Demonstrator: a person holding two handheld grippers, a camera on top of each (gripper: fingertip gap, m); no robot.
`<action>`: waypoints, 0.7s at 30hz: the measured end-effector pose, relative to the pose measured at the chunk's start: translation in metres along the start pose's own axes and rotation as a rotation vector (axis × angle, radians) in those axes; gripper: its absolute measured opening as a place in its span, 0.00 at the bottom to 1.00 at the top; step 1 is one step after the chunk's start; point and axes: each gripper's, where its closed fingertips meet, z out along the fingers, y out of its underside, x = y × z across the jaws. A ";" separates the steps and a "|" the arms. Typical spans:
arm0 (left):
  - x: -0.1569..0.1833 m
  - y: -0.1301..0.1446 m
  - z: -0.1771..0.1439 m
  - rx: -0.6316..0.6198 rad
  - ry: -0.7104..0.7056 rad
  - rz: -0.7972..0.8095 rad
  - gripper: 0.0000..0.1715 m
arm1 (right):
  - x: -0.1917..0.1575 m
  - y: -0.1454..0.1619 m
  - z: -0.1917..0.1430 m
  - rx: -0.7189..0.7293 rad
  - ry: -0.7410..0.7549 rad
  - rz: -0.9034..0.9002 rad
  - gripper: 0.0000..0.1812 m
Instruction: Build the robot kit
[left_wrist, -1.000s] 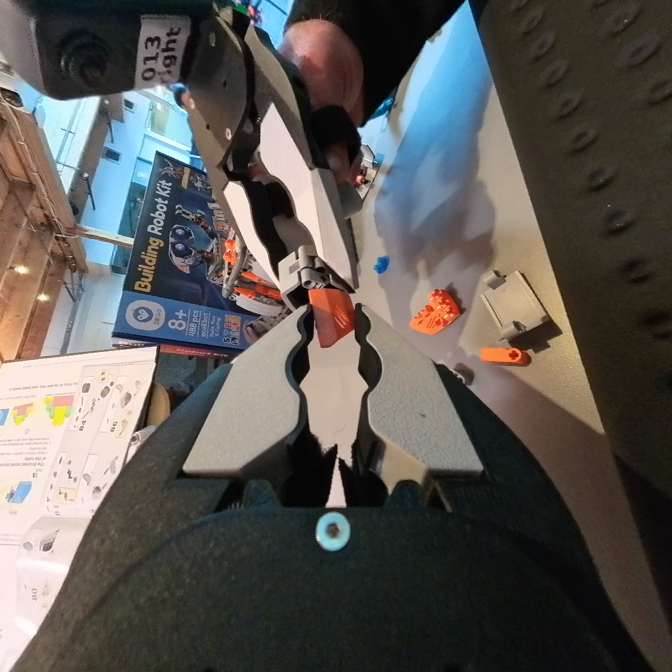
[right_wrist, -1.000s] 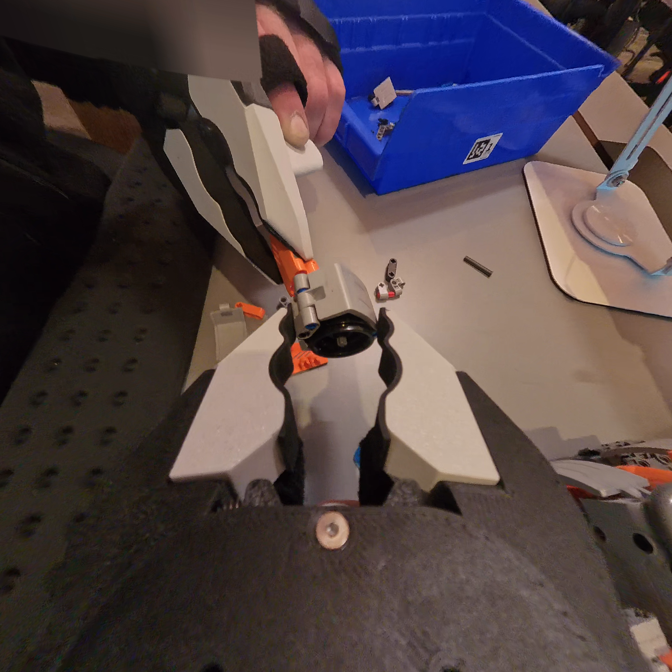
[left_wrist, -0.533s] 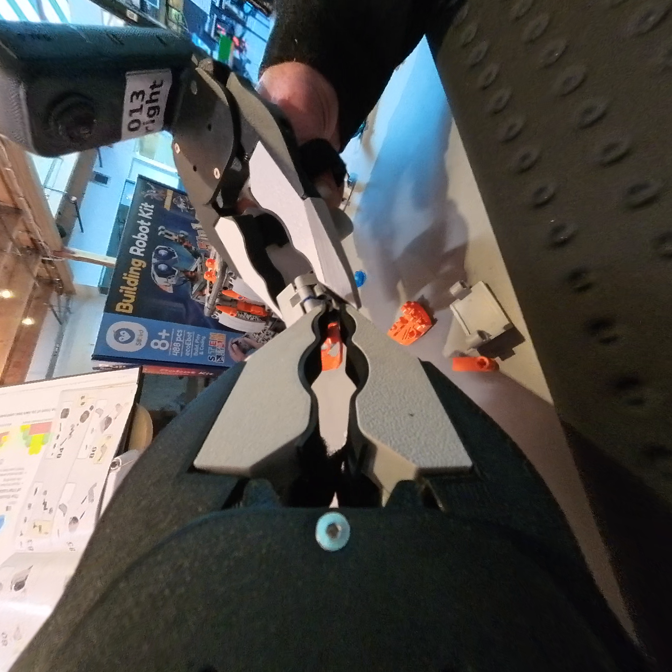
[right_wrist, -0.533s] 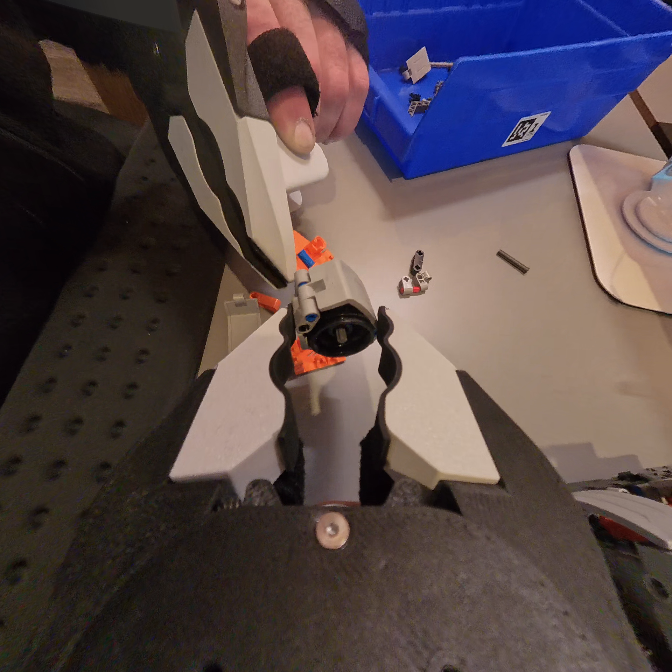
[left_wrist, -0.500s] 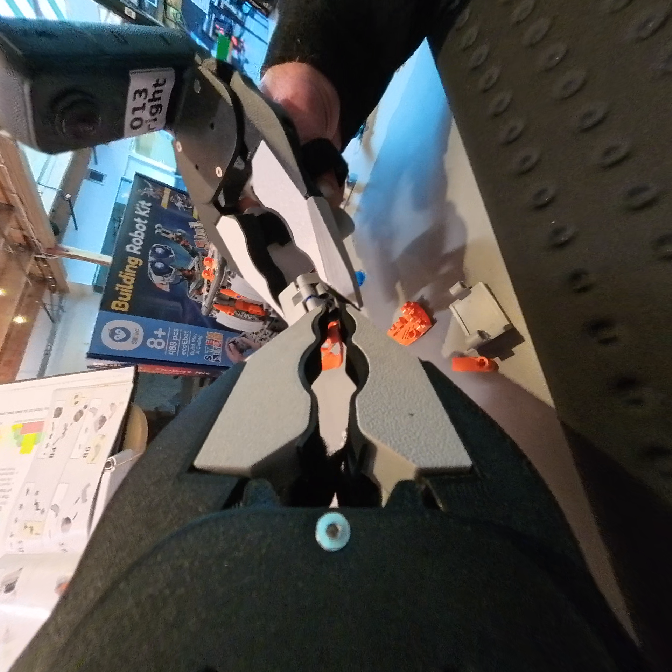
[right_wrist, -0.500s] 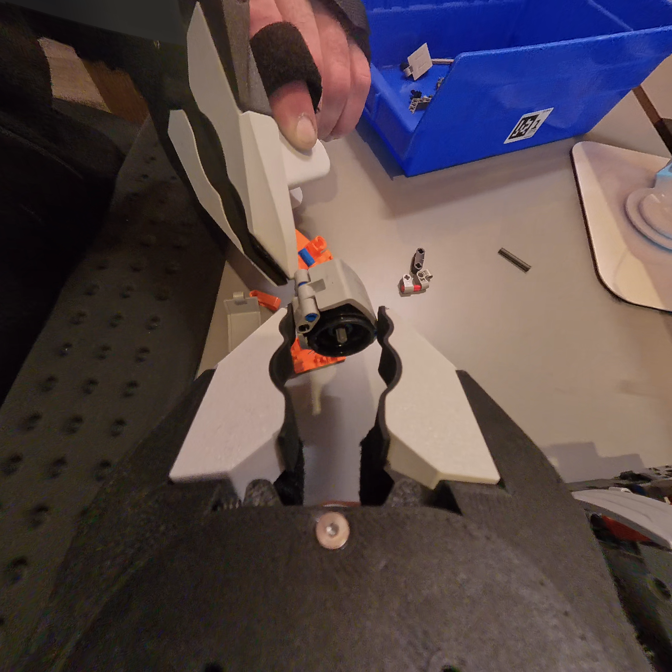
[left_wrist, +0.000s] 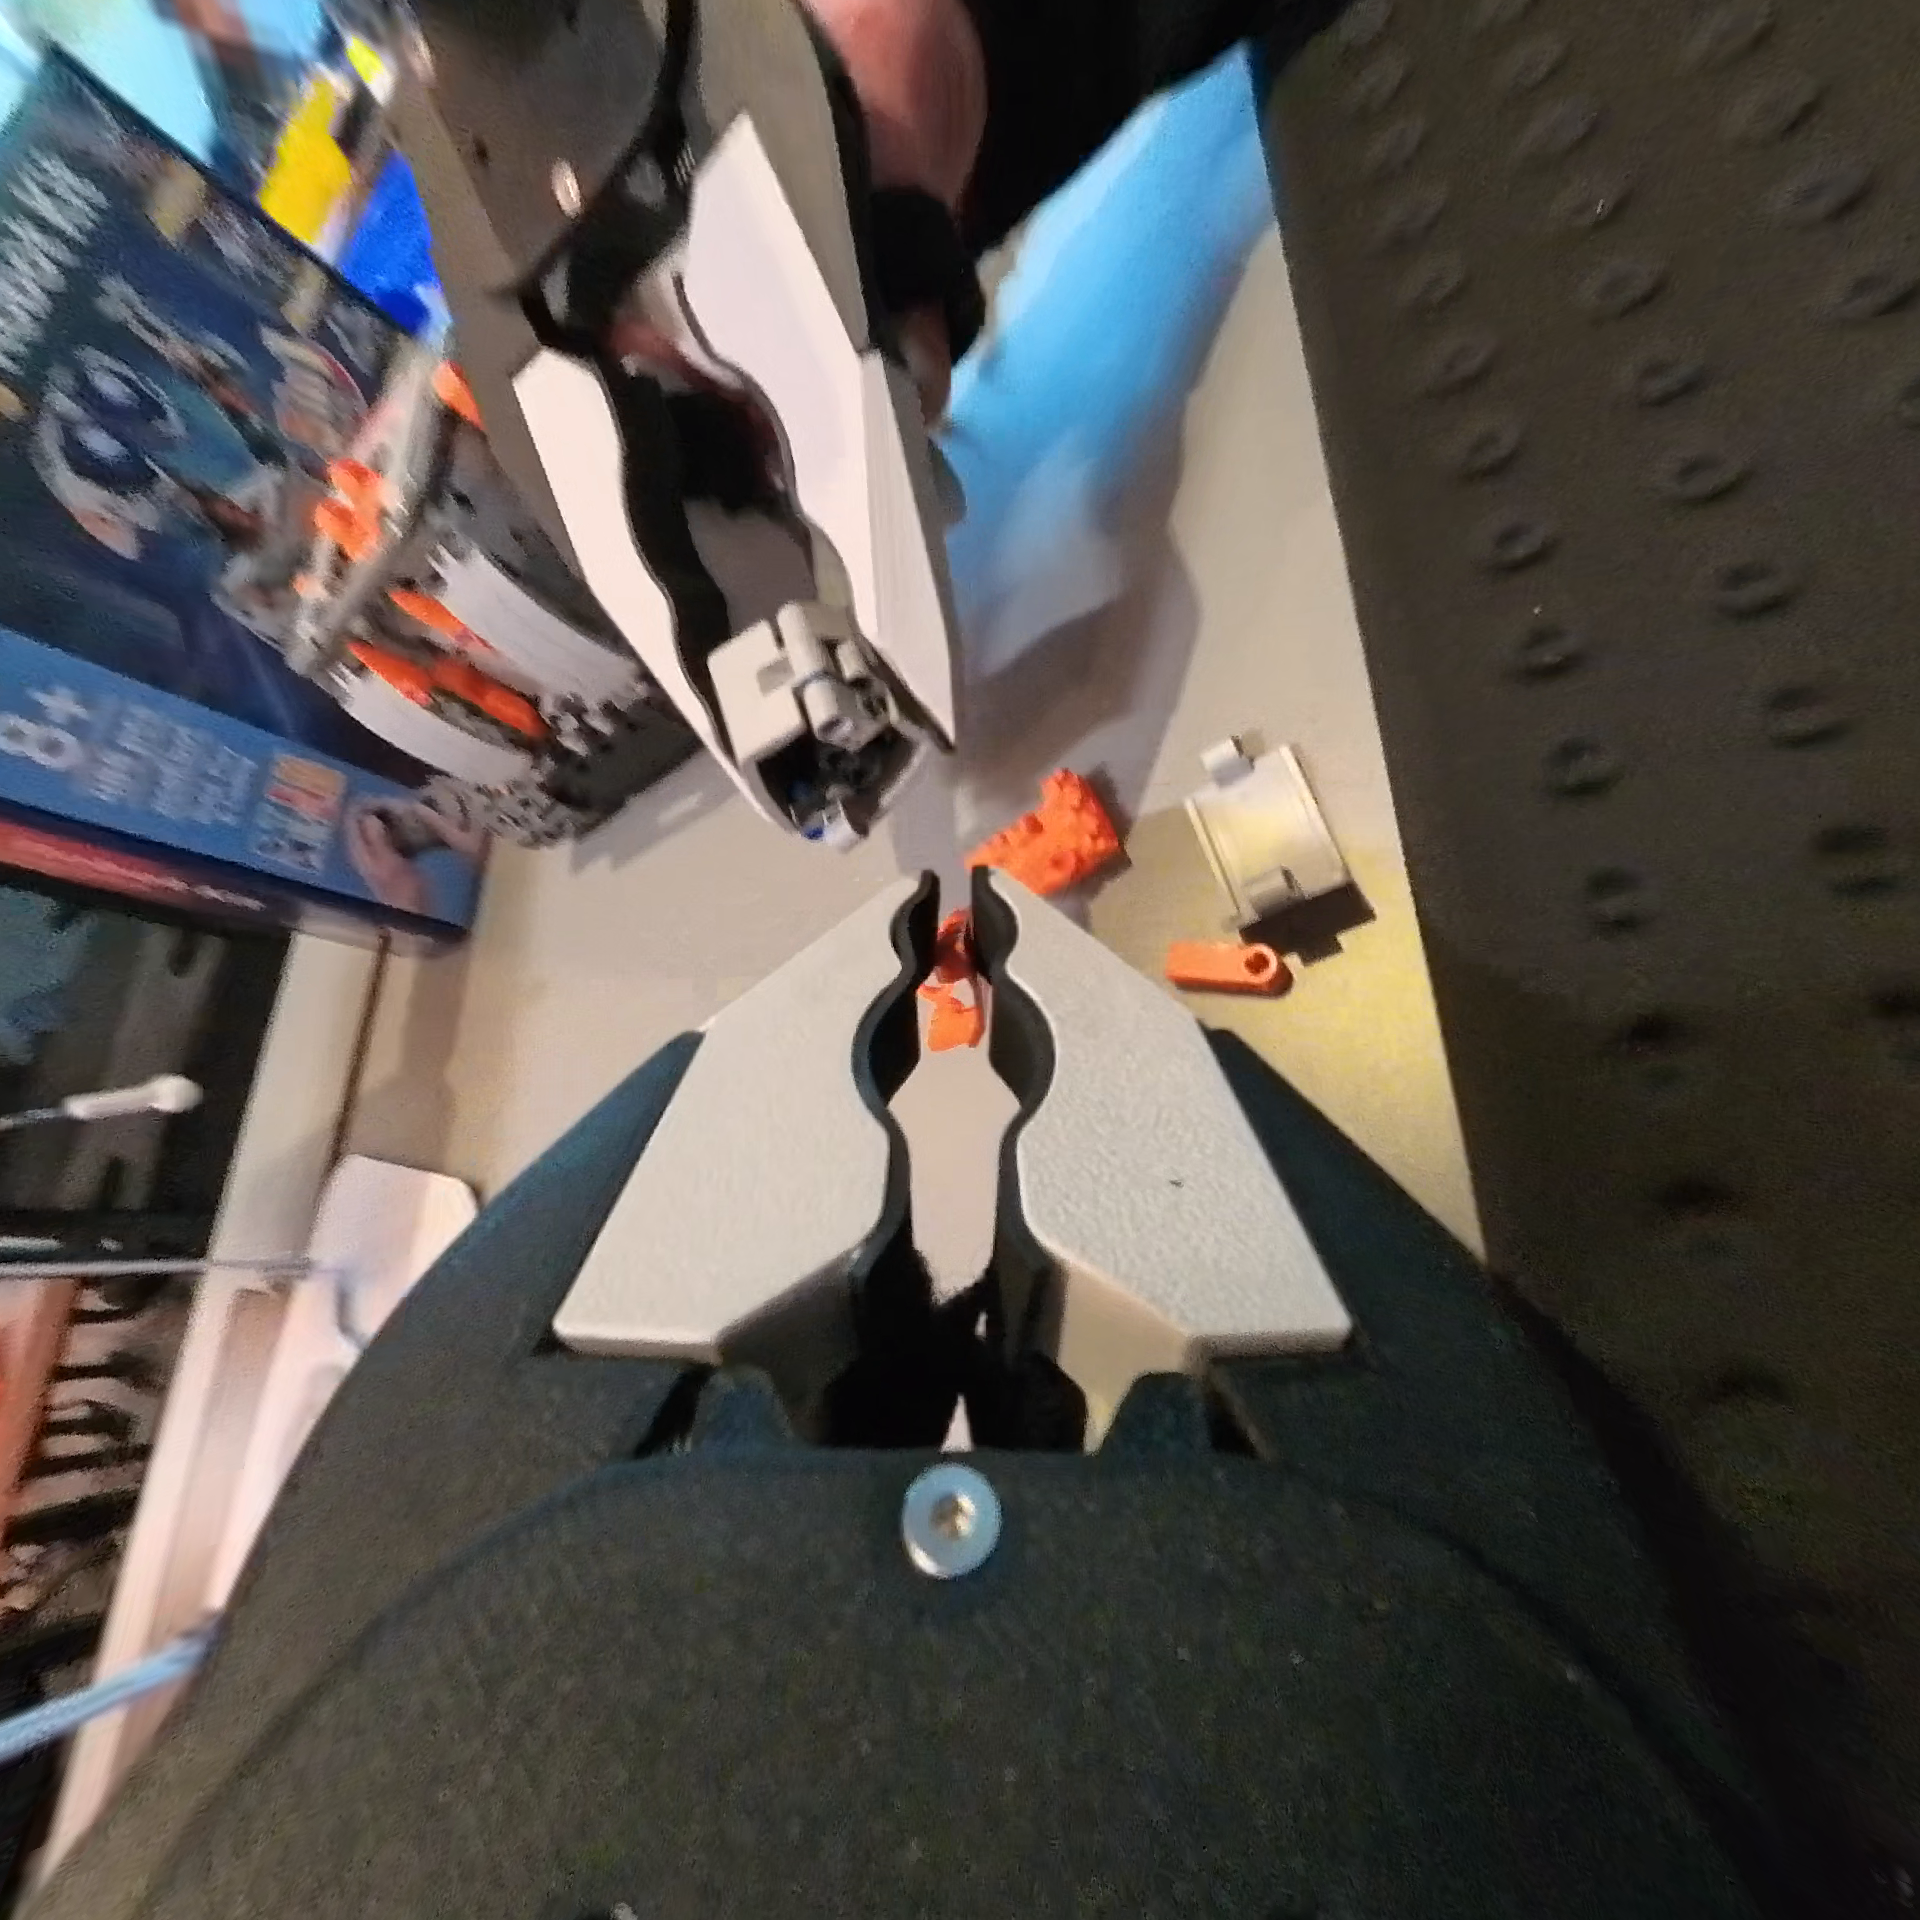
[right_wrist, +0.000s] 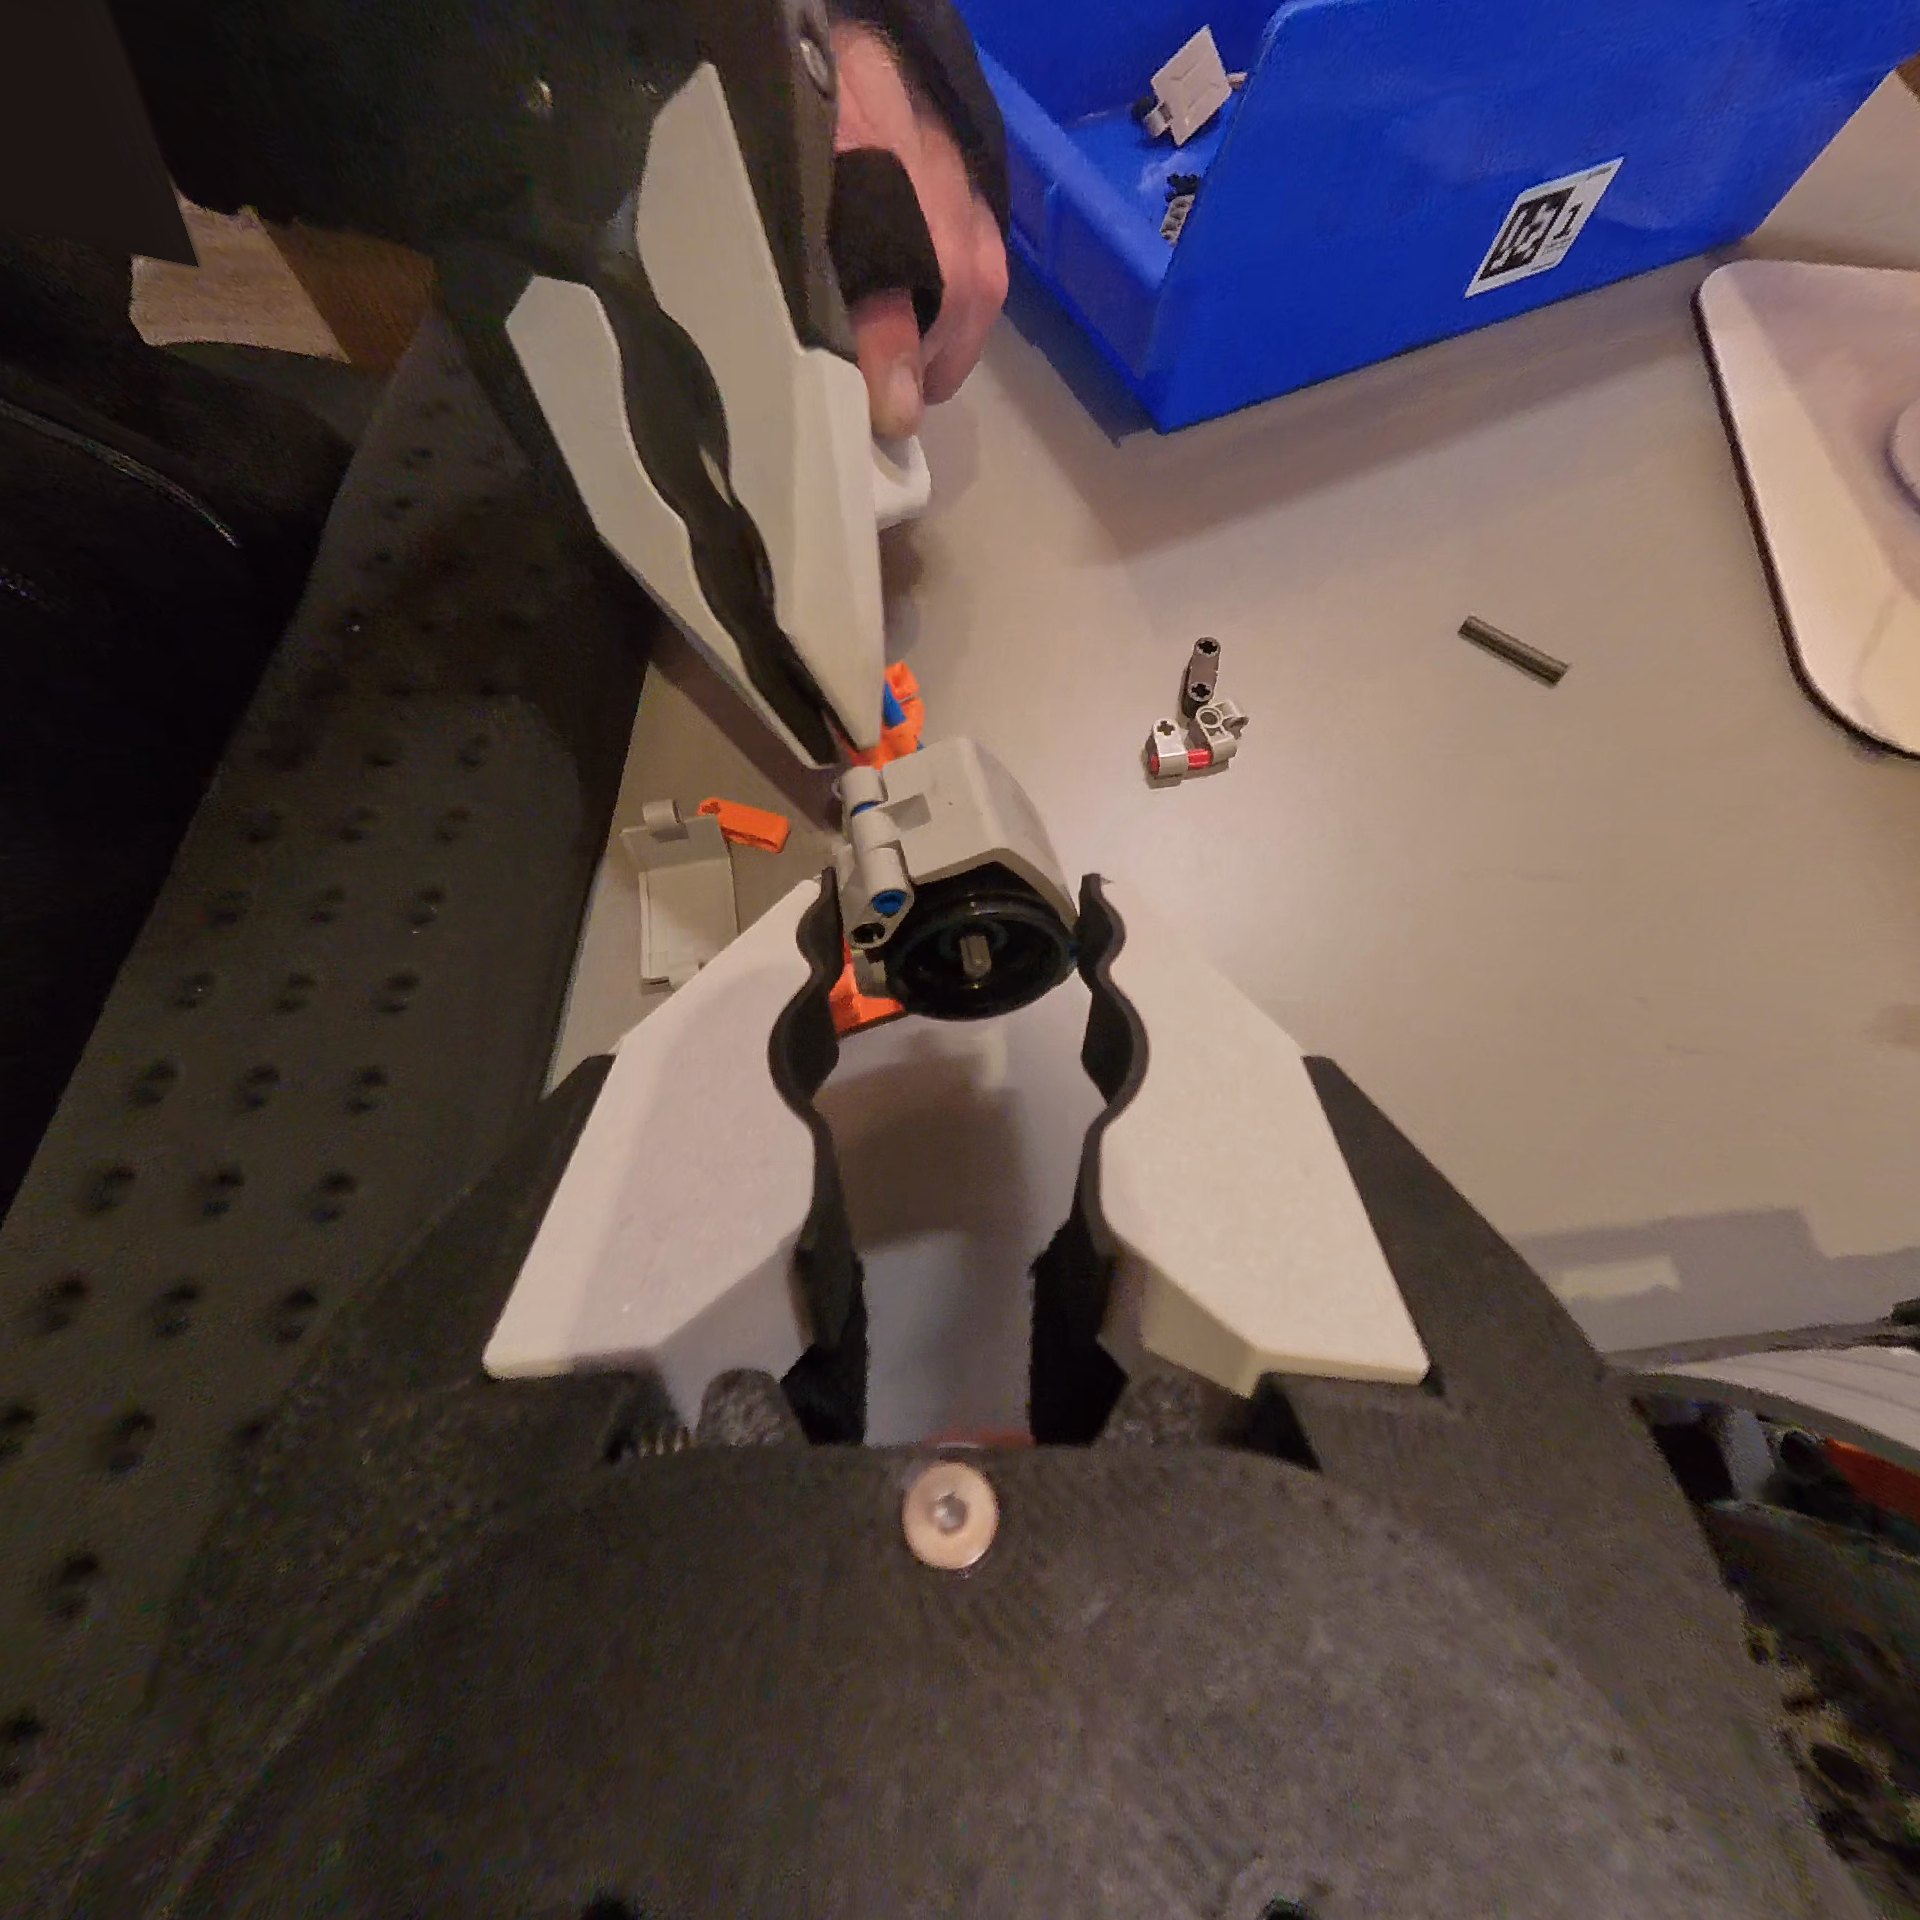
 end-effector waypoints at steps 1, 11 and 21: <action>0.002 0.008 0.002 -0.033 0.018 -0.020 0.02 | -0.001 0.002 0.002 -0.008 -0.003 0.000 0.24; 0.008 0.053 -0.007 -0.172 0.051 -0.175 0.12 | 0.000 0.005 0.003 -0.032 0.001 0.003 0.24; 0.010 0.059 -0.005 -0.247 0.098 -0.154 0.18 | -0.001 0.005 0.004 -0.035 0.003 -0.005 0.24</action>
